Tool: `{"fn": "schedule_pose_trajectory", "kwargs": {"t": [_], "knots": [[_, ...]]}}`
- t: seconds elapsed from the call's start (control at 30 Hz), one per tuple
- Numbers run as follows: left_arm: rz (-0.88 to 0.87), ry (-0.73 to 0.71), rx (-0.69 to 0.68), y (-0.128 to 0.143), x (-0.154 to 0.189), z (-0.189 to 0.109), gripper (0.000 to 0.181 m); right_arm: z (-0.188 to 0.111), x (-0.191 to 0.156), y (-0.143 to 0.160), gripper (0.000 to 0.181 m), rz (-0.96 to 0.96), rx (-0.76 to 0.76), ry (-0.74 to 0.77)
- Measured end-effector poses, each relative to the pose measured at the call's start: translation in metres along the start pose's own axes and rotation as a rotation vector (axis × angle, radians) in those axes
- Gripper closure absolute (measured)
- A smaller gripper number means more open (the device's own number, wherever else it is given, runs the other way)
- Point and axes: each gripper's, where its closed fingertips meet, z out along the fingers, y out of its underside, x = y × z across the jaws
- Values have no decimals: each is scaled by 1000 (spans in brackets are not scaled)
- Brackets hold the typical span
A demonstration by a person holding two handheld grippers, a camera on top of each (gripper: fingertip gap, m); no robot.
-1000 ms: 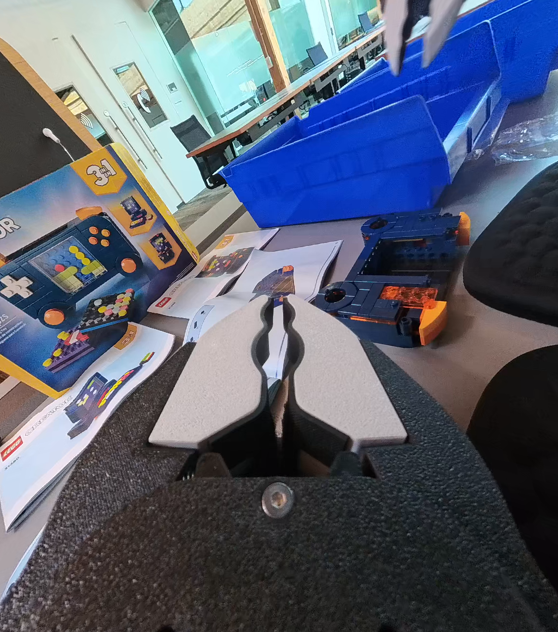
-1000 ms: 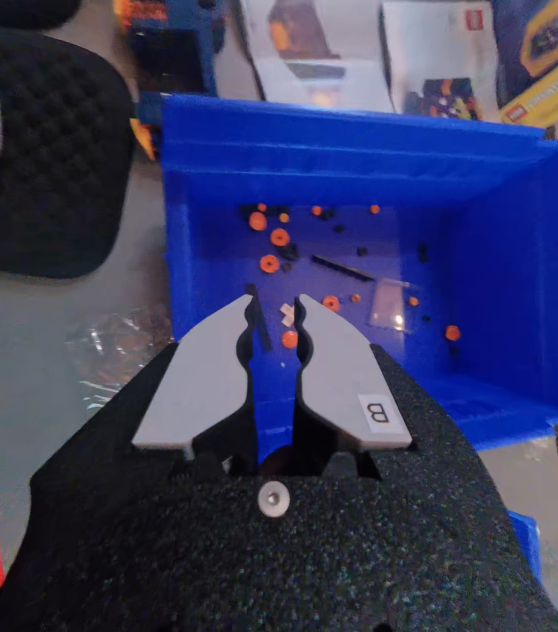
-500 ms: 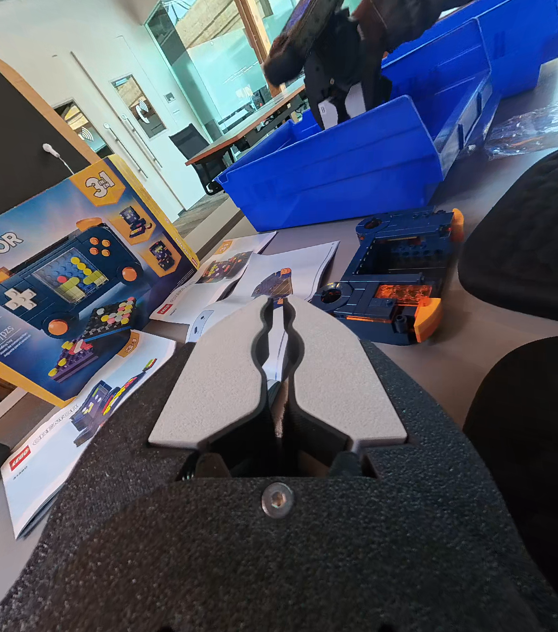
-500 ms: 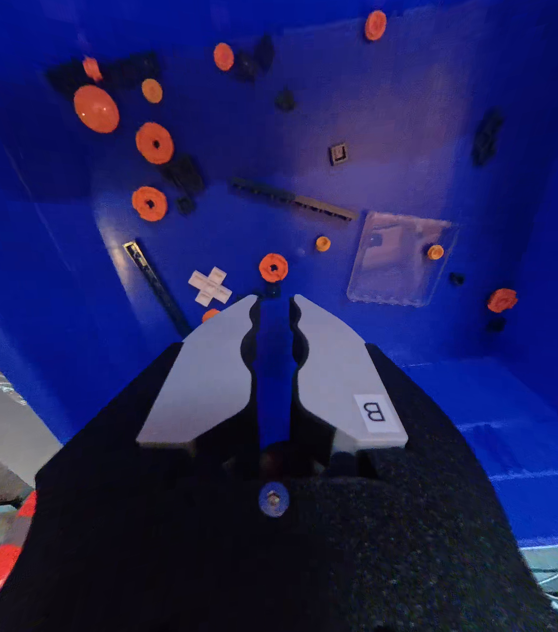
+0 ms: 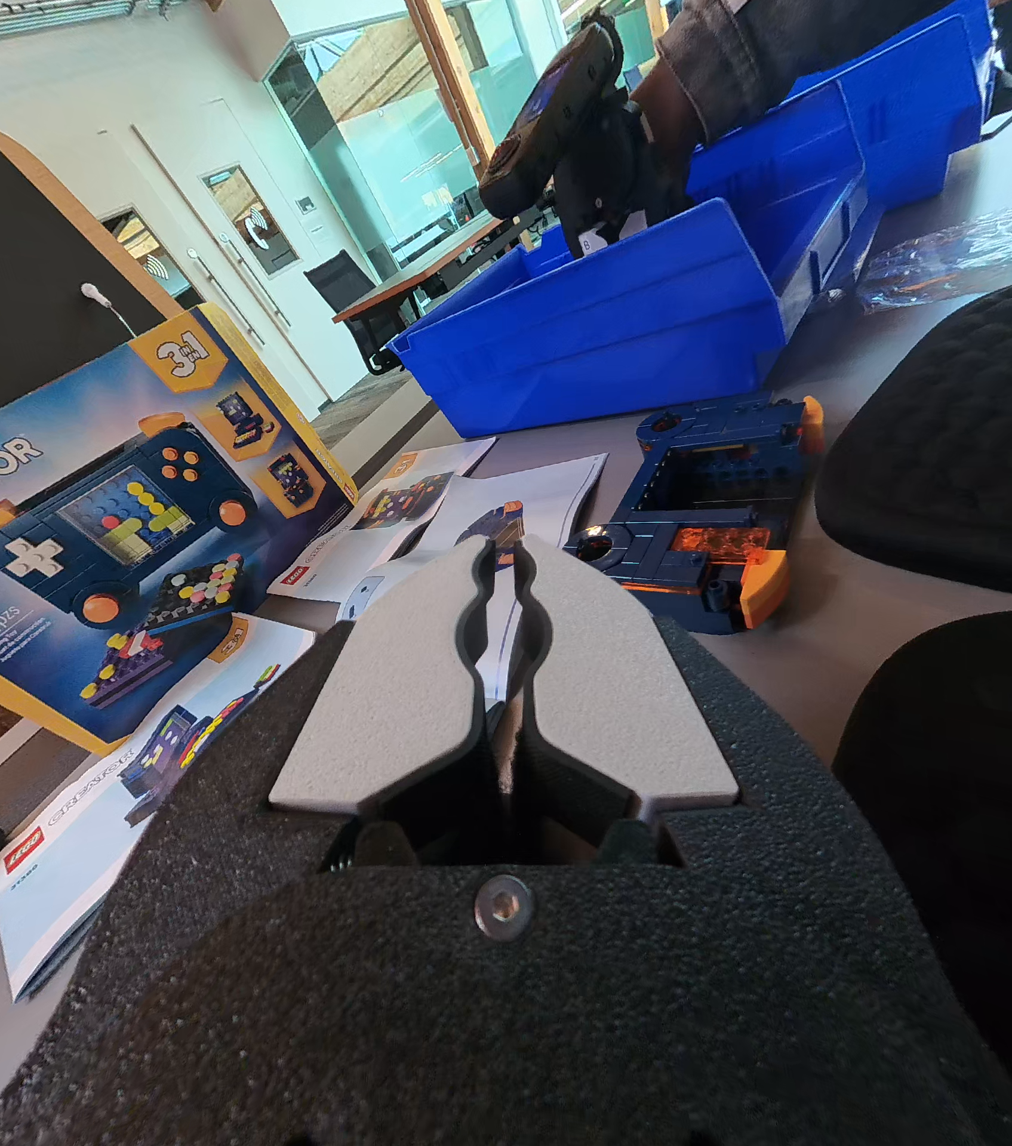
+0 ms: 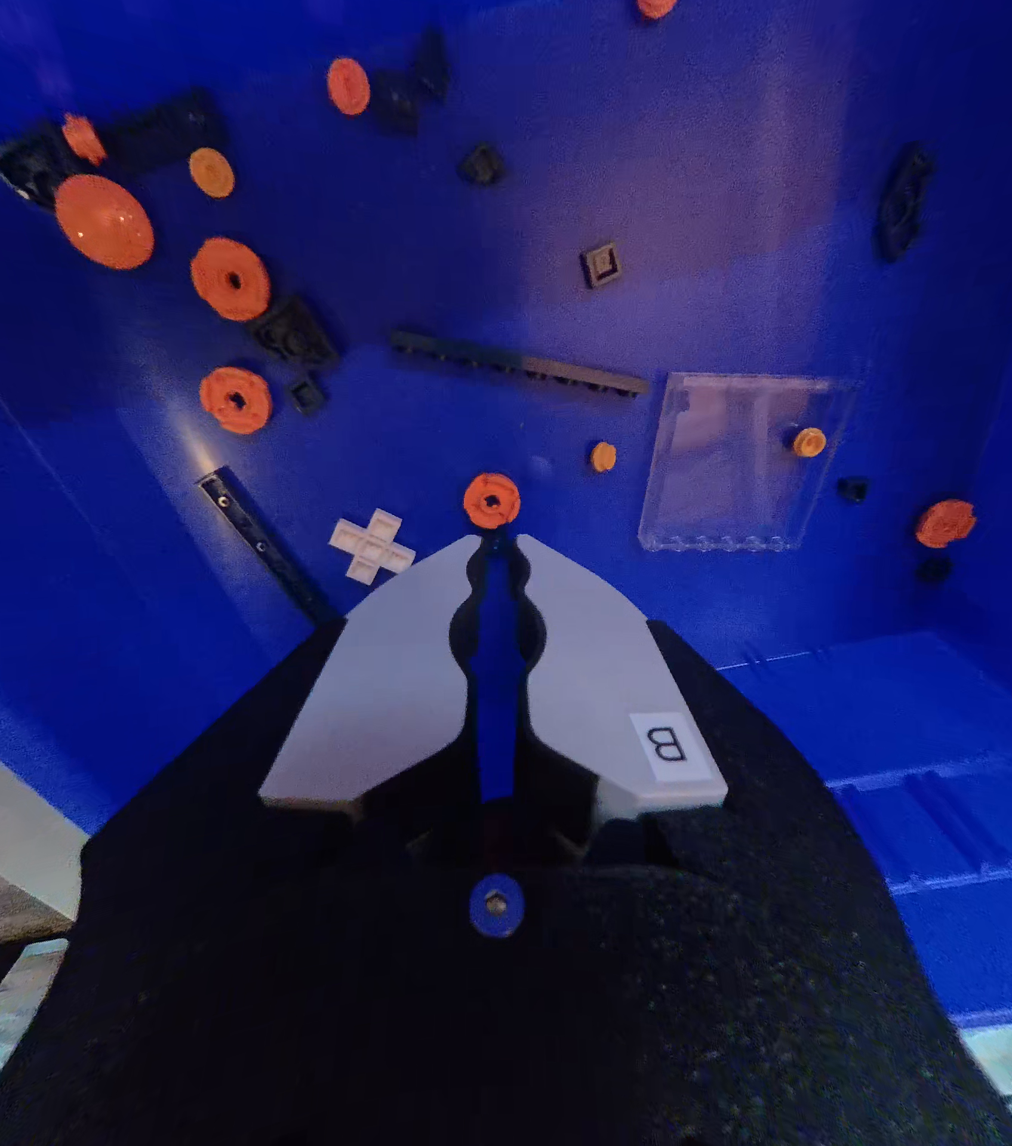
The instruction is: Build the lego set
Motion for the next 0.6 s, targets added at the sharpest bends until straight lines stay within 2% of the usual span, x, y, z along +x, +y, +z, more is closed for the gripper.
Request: {"fn": "schedule_pose_trajectory", "kwargs": {"t": [0.2,0.33,0.43,0.53,0.6], "knots": [[11,1,19,-3,1,-2,176,-7,-1,-1,178,-30,14,31],[-25,28,36,-5,3,-2,175,-47,-5,-17,178,-25,123,137],[-126,129,34,-6,10,0,171,-86,-41,-61,178,-80,318,145],[-211,340,32,-19,28,-2,164,-116,-99,-115,178,-186,512,86],[-219,483,-53,-17,41,-3,155,-123,-141,-152,178,-243,618,-7]]}}
